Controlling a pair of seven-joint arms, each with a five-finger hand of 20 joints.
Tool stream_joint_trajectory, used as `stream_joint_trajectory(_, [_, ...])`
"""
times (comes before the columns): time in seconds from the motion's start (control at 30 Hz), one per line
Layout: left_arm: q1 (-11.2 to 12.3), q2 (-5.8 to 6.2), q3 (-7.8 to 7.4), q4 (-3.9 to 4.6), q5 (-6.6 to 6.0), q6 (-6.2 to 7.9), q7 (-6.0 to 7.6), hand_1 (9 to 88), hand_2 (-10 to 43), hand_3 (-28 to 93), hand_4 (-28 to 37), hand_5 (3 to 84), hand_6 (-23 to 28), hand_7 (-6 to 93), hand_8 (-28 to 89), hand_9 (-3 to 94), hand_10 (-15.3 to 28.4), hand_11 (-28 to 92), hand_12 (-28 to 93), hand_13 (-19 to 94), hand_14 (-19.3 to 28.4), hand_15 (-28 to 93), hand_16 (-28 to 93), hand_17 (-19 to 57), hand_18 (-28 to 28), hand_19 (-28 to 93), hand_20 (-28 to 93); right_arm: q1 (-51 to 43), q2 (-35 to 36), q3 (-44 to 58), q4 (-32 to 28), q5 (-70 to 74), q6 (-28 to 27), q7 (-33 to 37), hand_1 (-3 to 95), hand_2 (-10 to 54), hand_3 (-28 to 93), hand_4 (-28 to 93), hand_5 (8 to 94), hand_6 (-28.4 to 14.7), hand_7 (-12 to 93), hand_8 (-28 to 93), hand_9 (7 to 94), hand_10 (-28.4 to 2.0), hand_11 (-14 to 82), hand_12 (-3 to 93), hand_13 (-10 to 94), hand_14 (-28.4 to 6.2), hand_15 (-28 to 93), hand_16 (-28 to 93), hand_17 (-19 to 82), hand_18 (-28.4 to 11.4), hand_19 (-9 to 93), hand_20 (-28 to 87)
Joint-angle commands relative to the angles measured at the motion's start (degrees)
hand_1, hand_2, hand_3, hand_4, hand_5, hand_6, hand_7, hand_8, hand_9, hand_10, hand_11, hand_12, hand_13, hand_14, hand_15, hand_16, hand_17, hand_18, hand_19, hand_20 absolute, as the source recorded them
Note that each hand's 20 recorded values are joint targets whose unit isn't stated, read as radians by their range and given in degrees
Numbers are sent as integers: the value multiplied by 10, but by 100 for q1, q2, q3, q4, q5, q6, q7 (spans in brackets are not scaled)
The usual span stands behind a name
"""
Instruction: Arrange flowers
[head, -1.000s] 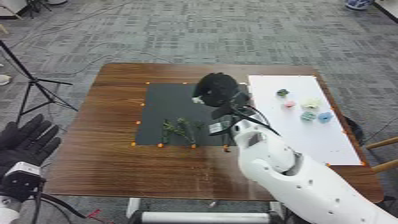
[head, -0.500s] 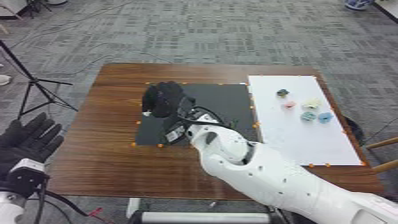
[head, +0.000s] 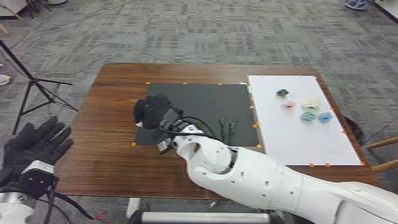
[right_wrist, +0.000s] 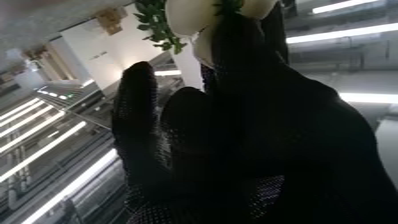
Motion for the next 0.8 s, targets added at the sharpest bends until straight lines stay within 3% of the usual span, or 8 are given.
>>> stream_joint_trajectory(0.03, [-424,157,166,53,37,-57,-104,272,141,704,-266,396,83,100,-72,323,138,154,137,222,133,233,-5,-28,110,172,123,147,-227,-78,215,-304,-70,2,662,-95,634,-283,752,41,286,-16,884,-53,92,400,730,-64,795,361,312,-205,760,428])
stream_joint_trajectory(0.23, [-427,170,174,36,44,-72,-62,271,140,706,-266,396,82,102,-73,323,137,153,137,222,132,233,-4,-27,110,170,123,149,-200,-157,263,-669,-242,150,660,-95,631,-283,742,40,291,-20,876,-52,93,399,725,-66,792,362,308,-205,757,426])
stream_joint_trajectory(0.4, [-561,193,287,74,43,-95,-86,272,139,706,-268,396,82,101,-72,323,137,154,137,222,130,232,-4,-27,110,169,124,24,-280,-97,376,-1281,-338,505,651,-95,628,-283,718,29,289,-21,853,-57,94,392,707,-72,782,359,299,-210,749,417])
stream_joint_trajectory(0.5, [-542,197,295,67,52,-100,-67,271,138,708,-268,396,82,101,-72,323,137,154,138,222,130,233,-4,-27,109,169,124,-61,-265,-1,343,-1442,-613,504,650,-95,626,-283,712,23,285,-22,846,-59,94,391,705,-73,782,357,297,-212,748,416])
stream_joint_trajectory(0.57, [-509,186,276,58,44,-105,-54,271,138,708,-269,397,82,100,-73,323,137,154,138,221,130,233,-3,-26,109,168,124,-171,-247,163,191,-1501,-1095,580,651,-95,624,-283,704,24,280,-24,835,-59,92,389,700,-75,781,357,293,-214,747,414])
stream_joint_trajectory(0.8, [-501,172,267,58,52,-93,-78,272,137,709,-270,396,81,98,-72,323,136,153,137,222,130,236,-4,-26,108,166,124,-312,-274,271,182,-1429,-1214,613,638,-95,608,-283,680,18,255,-41,808,-70,86,373,682,-82,776,353,278,-219,740,408])
